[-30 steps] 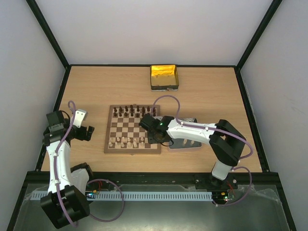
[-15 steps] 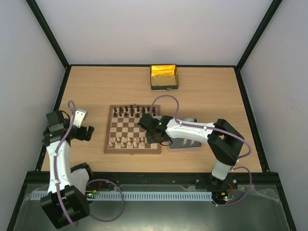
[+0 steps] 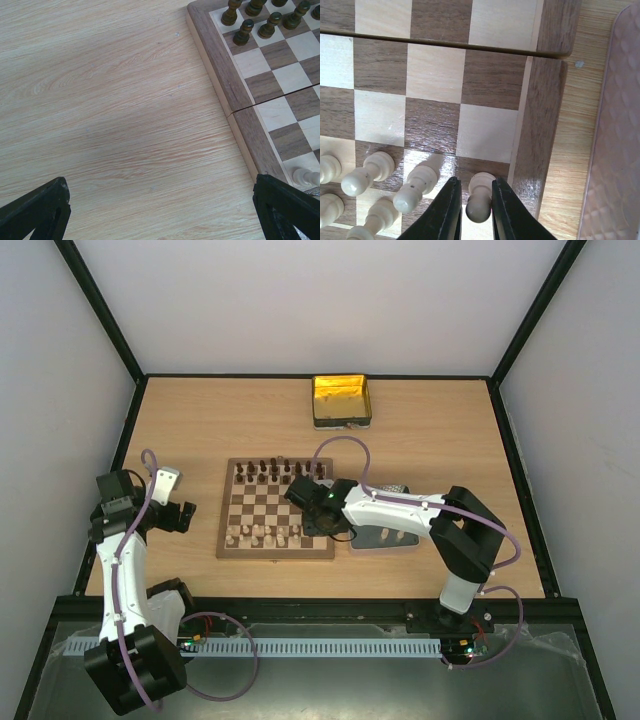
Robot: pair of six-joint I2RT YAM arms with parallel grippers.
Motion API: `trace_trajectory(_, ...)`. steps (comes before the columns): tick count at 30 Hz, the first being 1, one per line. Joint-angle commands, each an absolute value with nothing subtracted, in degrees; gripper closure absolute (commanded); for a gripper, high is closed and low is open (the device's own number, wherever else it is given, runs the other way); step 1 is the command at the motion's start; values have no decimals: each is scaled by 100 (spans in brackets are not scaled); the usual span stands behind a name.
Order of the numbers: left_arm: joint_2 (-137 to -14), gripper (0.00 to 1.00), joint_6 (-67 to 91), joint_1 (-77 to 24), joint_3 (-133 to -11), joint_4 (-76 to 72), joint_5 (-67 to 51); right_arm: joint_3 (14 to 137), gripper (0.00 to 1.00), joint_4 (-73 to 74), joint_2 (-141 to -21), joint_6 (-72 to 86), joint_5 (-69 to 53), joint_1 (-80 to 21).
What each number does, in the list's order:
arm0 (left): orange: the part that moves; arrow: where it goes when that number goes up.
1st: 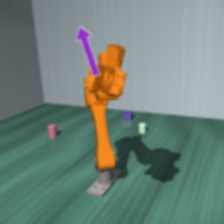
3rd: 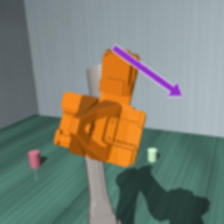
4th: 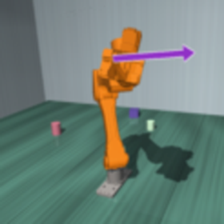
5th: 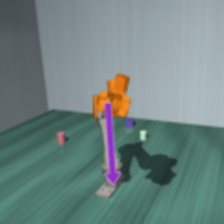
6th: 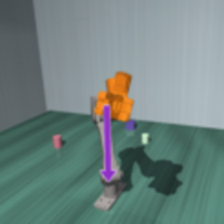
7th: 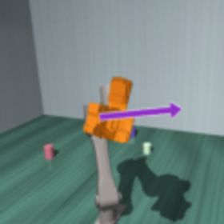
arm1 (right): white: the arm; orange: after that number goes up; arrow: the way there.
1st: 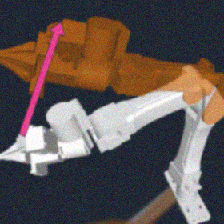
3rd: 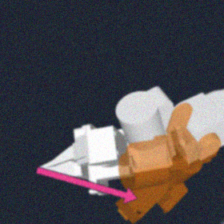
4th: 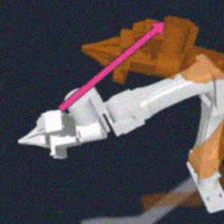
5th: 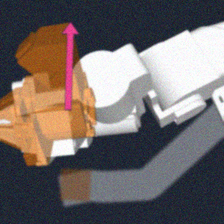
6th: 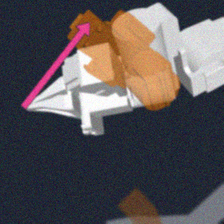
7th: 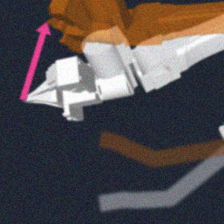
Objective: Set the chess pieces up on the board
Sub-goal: Place the chess piece on the chessboard.
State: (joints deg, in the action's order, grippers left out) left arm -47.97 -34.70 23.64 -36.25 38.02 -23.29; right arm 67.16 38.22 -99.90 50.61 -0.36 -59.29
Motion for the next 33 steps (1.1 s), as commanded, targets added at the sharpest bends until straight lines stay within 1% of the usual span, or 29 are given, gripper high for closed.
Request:
trace_trajectory(1, -4777, 1, -3480, 2342, -3556, 3787, -2359, 6897, 83, 3846, -10105, 5105, -35, -5972)
trace_trajectory(15, -4763, 1, -3476, 2341, -3552, 3785, -2355, 6782, 82, 3841, -10061, 5133, 7, -5975)
trace_trajectory(23, -4754, 1, -3476, 2341, -3559, 3785, -2353, 6773, 79, 3899, -9979, 5146, 115, -5976)
trace_trajectory(26, -4751, 1, -3480, 2342, -3553, 3780, -2348, 6859, 75, 4030, -9898, 5172, 273, -5964)
trace_trajectory(33, -4743, 1, -3472, 2339, -3549, 3780, -2343, 7171, 75, 4612, -9352, 5138, 927, -5719)
